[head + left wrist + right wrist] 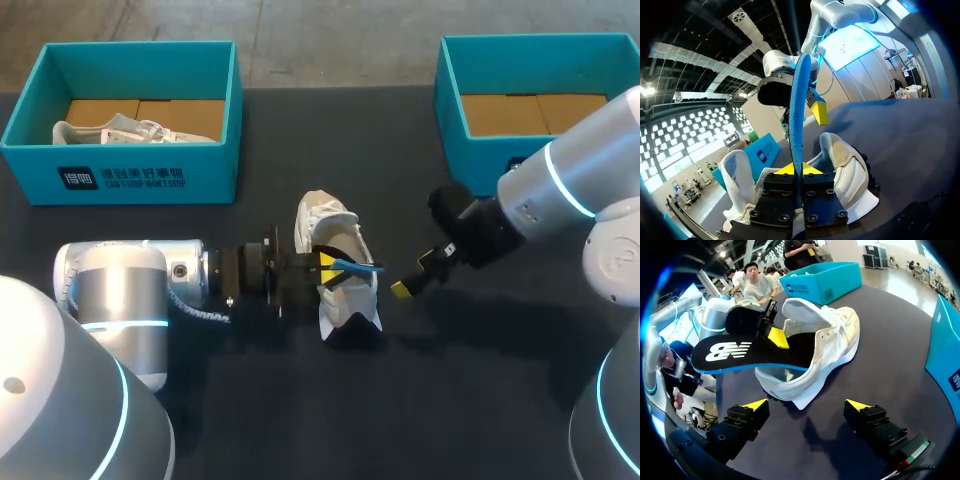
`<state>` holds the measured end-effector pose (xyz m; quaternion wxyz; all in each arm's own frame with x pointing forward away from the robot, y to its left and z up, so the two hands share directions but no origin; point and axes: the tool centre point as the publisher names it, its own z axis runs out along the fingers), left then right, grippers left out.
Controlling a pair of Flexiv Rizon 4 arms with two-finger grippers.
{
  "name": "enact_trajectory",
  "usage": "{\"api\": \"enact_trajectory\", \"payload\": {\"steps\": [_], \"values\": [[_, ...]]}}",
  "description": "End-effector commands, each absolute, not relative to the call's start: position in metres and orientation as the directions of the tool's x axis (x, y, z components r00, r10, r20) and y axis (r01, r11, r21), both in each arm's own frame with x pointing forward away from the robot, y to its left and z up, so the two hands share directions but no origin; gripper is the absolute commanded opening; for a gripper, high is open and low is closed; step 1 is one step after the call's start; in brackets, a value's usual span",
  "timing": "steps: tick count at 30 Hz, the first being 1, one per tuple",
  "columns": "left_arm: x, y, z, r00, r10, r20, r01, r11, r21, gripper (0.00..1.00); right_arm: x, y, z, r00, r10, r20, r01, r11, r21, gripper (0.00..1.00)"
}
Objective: Take the shoe out of the shoebox, open the shoe tongue, remove and reinsert the insole, then place the shoe into the shoebox
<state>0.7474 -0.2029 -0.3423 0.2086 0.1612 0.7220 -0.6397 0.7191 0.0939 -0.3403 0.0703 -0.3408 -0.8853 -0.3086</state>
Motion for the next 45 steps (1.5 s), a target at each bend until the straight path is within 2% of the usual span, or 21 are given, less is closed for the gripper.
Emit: {"api": "enact_trajectory", "payload": {"steps": [1,13,16,18,19,42,44,45], "values": [[0.745,-0.203,-0.335,-0.857,-0.047,-0.513,0.504,0.125,-0.854,0.47,0.719,0.094,-0.341,-0.758,0.56,0.335,0.647,0.577,0.498,1.0],[0.737,-0.212,-0.316,-0.849,-0.035,-0.527,0.524,0.07,-0.849,0.44,0.719,0.089,-0.341,-0.756,0.563,0.333,0.648,0.572,0.504,1.0],[0.737,-0.215,-0.318,-0.851,-0.025,-0.525,0.522,0.071,-0.85,0.31,0.719,0.088,-0.341,-0.756,0.564,0.333,0.648,0.57,0.505,1.0],[0.737,-0.216,-0.318,-0.851,-0.021,-0.524,0.522,0.071,-0.85,0.04,0.719,0.087,-0.341,-0.755,0.564,0.333,0.648,0.569,0.506,1.0],[0.737,-0.216,-0.319,-0.853,-0.015,-0.522,0.52,0.074,-0.851,0.0,0.719,0.087,-0.341,-0.755,0.564,0.334,0.648,0.569,0.506,1.0],[0.745,-0.21,-0.347,-0.869,0.0,-0.495,0.488,0.169,-0.856,0.0,0.738,0.107,-0.327,-0.844,0.469,0.259,0.534,0.695,0.481,1.0],[0.746,-0.211,-0.346,-0.868,-0.006,-0.496,0.488,0.17,-0.856,0.11,0.737,0.11,-0.326,-0.851,0.462,0.249,0.523,0.708,0.475,1.0],[0.746,-0.211,-0.346,-0.868,-0.006,-0.496,0.488,0.17,-0.856,0.11,0.737,0.11,-0.326,-0.851,0.462,0.249,0.523,0.708,0.475,1.0]]}}
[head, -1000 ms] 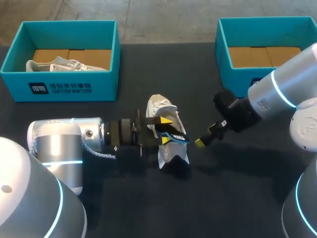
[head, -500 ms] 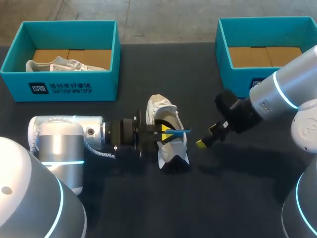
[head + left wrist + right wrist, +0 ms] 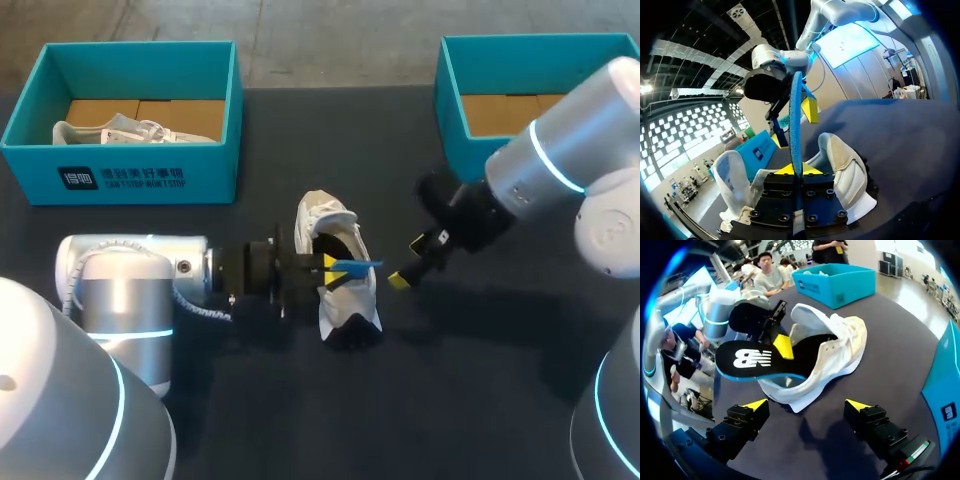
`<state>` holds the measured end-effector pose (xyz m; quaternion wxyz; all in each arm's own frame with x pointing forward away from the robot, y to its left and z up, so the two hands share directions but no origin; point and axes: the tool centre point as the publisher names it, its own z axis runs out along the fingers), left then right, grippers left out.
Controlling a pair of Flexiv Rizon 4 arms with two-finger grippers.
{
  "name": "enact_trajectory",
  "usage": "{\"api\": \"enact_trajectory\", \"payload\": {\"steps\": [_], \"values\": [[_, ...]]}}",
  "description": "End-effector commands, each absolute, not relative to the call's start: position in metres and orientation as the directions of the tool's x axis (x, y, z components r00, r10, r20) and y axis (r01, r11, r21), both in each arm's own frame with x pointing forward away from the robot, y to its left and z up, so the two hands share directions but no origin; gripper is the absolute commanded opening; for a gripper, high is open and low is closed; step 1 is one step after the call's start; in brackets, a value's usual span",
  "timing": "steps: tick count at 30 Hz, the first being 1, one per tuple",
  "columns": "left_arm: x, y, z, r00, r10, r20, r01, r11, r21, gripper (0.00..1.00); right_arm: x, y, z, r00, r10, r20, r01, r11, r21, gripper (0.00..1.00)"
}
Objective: Take the shoe out of the shoebox, open the shoe tongue, remove and reinsert the insole, then place the shoe into the shoebox
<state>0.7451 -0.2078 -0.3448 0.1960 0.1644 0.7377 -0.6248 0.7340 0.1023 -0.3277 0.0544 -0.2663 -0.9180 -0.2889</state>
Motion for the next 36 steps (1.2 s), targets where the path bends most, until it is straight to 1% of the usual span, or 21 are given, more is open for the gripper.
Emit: {"api": "enact_trajectory", "payload": {"steps": [1,2,3,5,7,9,10,12,15,16,18,19,20,36], "values": [[0.745,-0.211,-0.341,-0.866,-0.013,-0.5,0.492,0.163,-0.855,0.58,0.733,0.113,-0.325,-0.862,0.446,0.242,0.506,0.721,0.473,1.0],[0.745,-0.211,-0.339,-0.864,-0.018,-0.503,0.495,0.159,-0.854,0.67,0.733,0.114,-0.325,-0.863,0.445,0.239,0.504,0.724,0.472,1.0],[0.744,-0.211,-0.337,-0.862,-0.02,-0.506,0.497,0.155,-0.854,0.74,0.732,0.114,-0.324,-0.864,0.445,0.235,0.502,0.726,0.47,1.0],[0.743,-0.21,-0.333,-0.862,-0.024,-0.507,0.499,0.146,-0.854,0.71,0.732,0.114,-0.324,-0.865,0.444,0.234,0.5,0.727,0.47,1.0],[0.741,-0.211,-0.329,-0.86,-0.023,-0.51,0.503,0.135,-0.854,0.64,0.731,0.113,-0.323,-0.866,0.443,0.231,0.498,0.729,0.471,1.0],[0.74,-0.212,-0.326,-0.857,-0.021,-0.515,0.509,0.125,-0.852,0.6,0.73,0.113,-0.322,-0.867,0.443,0.228,0.496,0.729,0.471,1.0],[0.739,-0.213,-0.323,-0.855,-0.02,-0.519,0.513,0.118,-0.85,0.56,0.729,0.113,-0.321,-0.867,0.443,0.226,0.496,0.73,0.471,1.0],[0.738,-0.215,-0.32,-0.852,-0.017,-0.523,0.518,0.108,-0.848,0.55,0.728,0.113,-0.321,-0.867,0.445,0.224,0.496,0.73,0.471,1.0],[0.737,-0.218,-0.32,-0.854,-0.001,-0.52,0.518,0.102,-0.85,0.49,0.727,0.113,-0.321,-0.865,0.449,0.224,0.499,0.728,0.47,1.0],[0.737,-0.219,-0.322,-0.856,0.005,-0.517,0.515,0.104,-0.851,0.44,0.727,0.113,-0.321,-0.865,0.449,0.224,0.5,0.727,0.47,1.0],[0.735,-0.22,-0.326,-0.86,0.029,-0.509,0.509,0.109,-0.854,0.23,0.727,0.112,-0.322,-0.863,0.452,0.224,0.502,0.726,0.471,1.0],[0.735,-0.22,-0.328,-0.862,0.038,-0.506,0.507,0.109,-0.855,0.07,0.726,0.111,-0.322,-0.861,0.457,0.224,0.506,0.723,0.471,1.0],[0.734,-0.219,-0.329,-0.862,0.046,-0.504,0.506,0.116,-0.855,0.0,0.726,0.11,-0.322,-0.859,0.46,0.224,0.509,0.72,0.472,1.0],[0.746,-0.214,-0.349,-0.854,0.076,-0.515,0.52,0.172,-0.837,0.0,0.715,0.088,-0.33,-0.811,0.535,0.238,0.579,0.673,0.46,1.0]]}}
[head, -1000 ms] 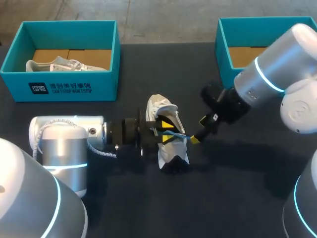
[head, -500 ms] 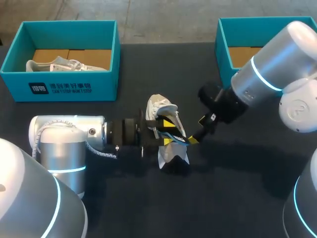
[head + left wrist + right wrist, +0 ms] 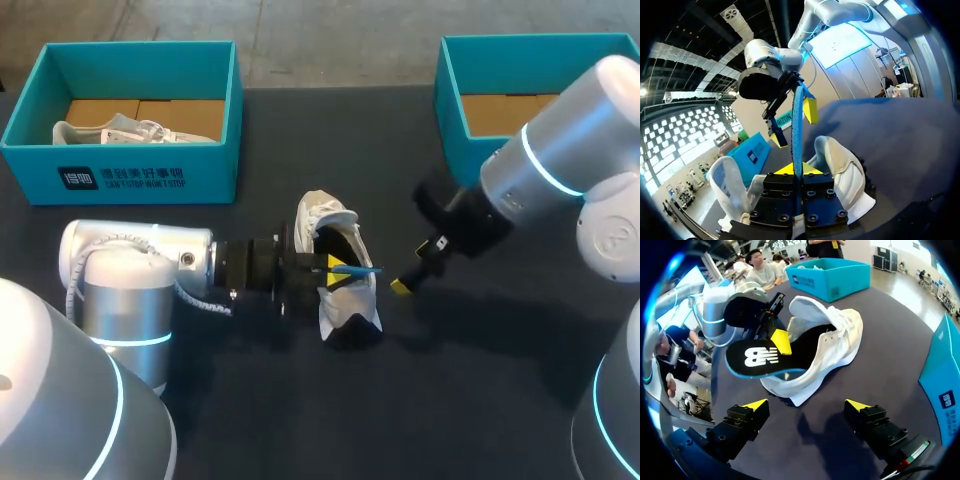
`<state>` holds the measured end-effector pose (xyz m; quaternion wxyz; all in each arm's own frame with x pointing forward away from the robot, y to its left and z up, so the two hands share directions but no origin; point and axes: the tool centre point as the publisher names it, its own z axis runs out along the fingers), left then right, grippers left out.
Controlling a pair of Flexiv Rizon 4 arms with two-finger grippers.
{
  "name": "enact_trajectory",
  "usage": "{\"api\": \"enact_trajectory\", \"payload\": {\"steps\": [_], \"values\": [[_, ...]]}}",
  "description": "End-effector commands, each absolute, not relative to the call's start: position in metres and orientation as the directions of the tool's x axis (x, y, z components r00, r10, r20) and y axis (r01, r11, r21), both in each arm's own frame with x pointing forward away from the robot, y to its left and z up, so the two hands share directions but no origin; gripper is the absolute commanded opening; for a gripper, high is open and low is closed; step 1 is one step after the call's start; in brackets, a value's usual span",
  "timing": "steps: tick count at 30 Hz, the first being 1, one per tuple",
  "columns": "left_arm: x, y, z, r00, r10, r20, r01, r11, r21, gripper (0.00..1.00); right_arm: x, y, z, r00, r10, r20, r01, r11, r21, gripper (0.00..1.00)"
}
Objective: Take the shoe out of the shoebox, open the shoe tongue, remove and reinsert the insole, then place the shoe into the shoebox
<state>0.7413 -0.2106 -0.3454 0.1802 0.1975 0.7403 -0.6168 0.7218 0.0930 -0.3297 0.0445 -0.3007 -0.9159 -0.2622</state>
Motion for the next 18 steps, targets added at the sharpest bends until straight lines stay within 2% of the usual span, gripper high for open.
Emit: {"api": "enact_trajectory", "payload": {"steps": [1,11,12,13,14,18], "values": [[0.747,-0.214,-0.35,-0.848,0.077,-0.524,0.529,0.179,-0.83,0.0,0.715,0.087,-0.33,-0.81,0.536,0.239,0.581,0.672,0.46,1.0],[0.756,-0.212,-0.352,-0.835,0.086,-0.544,0.548,0.218,-0.807,0.0,0.714,0.085,-0.332,-0.801,0.547,0.244,0.593,0.664,0.455,1.0],[0.756,-0.211,-0.35,-0.835,0.079,-0.544,0.547,0.215,-0.809,0.13,0.714,0.085,-0.332,-0.8,0.548,0.244,0.593,0.664,0.456,1.0],[0.755,-0.211,-0.347,-0.842,0.063,-0.535,0.536,0.204,-0.819,0.38,0.714,0.085,-0.332,-0.8,0.548,0.244,0.593,0.663,0.456,1.0],[0.755,-0.21,-0.344,-0.845,0.054,-0.532,0.531,0.196,-0.824,0.47,0.713,0.085,-0.332,-0.8,0.548,0.244,0.593,0.663,0.456,1.0],[0.751,-0.209,-0.334,-0.838,0.042,-0.544,0.542,0.17,-0.823,0.47,0.713,0.085,-0.332,-0.799,0.549,0.244,0.594,0.664,0.454,1.0]]}}
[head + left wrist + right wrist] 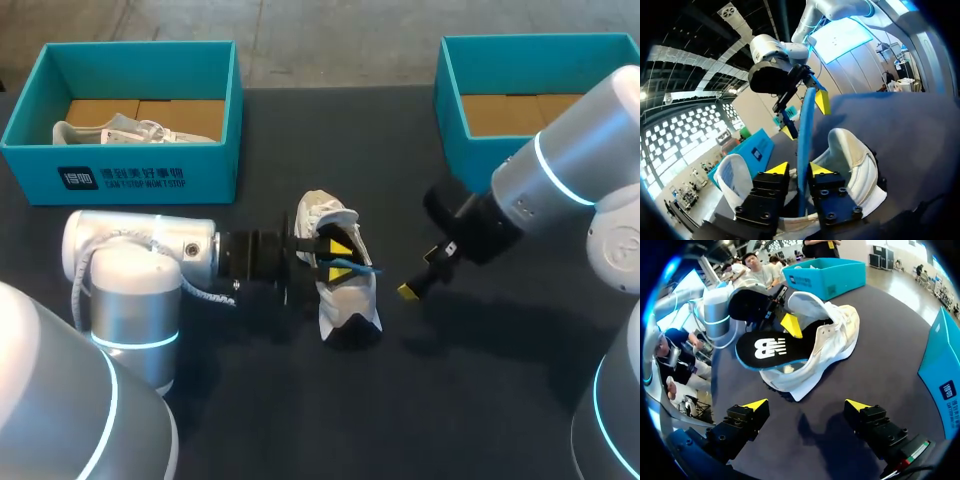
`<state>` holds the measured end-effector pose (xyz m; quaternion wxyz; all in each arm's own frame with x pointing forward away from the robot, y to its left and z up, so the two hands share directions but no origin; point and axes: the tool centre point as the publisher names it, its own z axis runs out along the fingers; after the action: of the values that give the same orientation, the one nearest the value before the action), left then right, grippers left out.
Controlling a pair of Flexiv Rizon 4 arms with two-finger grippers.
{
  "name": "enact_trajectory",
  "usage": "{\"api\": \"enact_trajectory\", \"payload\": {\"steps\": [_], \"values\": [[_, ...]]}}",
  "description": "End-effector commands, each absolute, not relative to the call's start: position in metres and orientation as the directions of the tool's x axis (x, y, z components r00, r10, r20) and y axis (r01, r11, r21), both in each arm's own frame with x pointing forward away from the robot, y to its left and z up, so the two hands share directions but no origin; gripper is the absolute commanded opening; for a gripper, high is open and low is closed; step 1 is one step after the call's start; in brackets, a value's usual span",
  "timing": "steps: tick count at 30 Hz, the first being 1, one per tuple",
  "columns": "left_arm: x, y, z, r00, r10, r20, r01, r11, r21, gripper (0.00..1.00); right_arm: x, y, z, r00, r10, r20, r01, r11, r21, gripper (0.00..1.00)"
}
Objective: Take the shoe out of the shoebox, open the shoe tongue, remove and reinsert the insole, then place the shoe into the shoebox
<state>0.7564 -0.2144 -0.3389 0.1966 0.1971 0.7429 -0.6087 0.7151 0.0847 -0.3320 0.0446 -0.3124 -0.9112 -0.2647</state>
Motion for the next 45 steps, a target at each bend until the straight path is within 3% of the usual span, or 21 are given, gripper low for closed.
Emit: {"api": "enact_trajectory", "payload": {"steps": [1,7,10,11,13,36,37,38,39,41,45], "values": [[0.75,-0.21,-0.331,-0.839,0.041,-0.542,0.541,0.162,-0.825,0.48,0.713,0.085,-0.332,-0.799,0.55,0.244,0.595,0.663,0.454,1.0],[0.743,-0.214,-0.319,-0.833,0.043,-0.551,0.552,0.127,-0.824,0.44,0.713,0.084,-0.333,-0.795,0.555,0.244,0.599,0.656,0.458,1.0],[0.74,-0.215,-0.318,-0.832,0.053,-0.552,0.554,0.119,-0.824,0.36,0.713,0.085,-0.334,-0.795,0.554,0.246,0.599,0.657,0.459,1.0],[0.739,-0.216,-0.318,-0.833,0.058,-0.55,0.553,0.117,-0.825,0.28,0.712,0.085,-0.334,-0.795,0.554,0.246,0.599,0.656,0.459,1.0],[0.738,-0.217,-0.32,-0.835,0.066,-0.547,0.551,0.115,-0.827,0.0,0.712,0.085,-0.334,-0.794,0.556,0.247,0.601,0.654,0.46,1.0],[0.756,-0.212,-0.345,-0.808,0.121,-0.577,0.589,0.212,-0.78,0.0,0.71,0.089,-0.339,-0.793,0.552,0.257,0.604,0.656,0.453,1.0],[0.756,-0.212,-0.342,-0.813,0.112,-0.572,0.582,0.206,-0.787,0.05,0.71,0.089,-0.339,-0.793,0.553,0.257,0.604,0.656,0.453,1.0],[0.755,-0.212,-0.34,-0.815,0.1,-0.57,0.578,0.198,-0.792,0.36,0.71,0.089,-0.339,-0.792,0.553,0.257,0.605,0.655,0.453,1.0],[0.755,-0.212,-0.336,-0.82,0.091,-0.565,0.571,0.186,-0.8,0.6,0.71,0.089,-0.339,-0.792,0.554,0.257,0.605,0.655,0.453,1.0],[0.753,-0.212,-0.331,-0.819,0.084,-0.568,0.573,0.173,-0.801,0.48,0.71,0.089,-0.339,-0.791,0.555,0.257,0.605,0.654,0.454,1.0],[0.748,-0.213,-0.321,-0.815,0.084,-0.574,0.58,0.151,-0.801,0.43,0.711,0.089,-0.338,-0.793,0.554,0.256,0.604,0.654,0.455,1.0]]}}
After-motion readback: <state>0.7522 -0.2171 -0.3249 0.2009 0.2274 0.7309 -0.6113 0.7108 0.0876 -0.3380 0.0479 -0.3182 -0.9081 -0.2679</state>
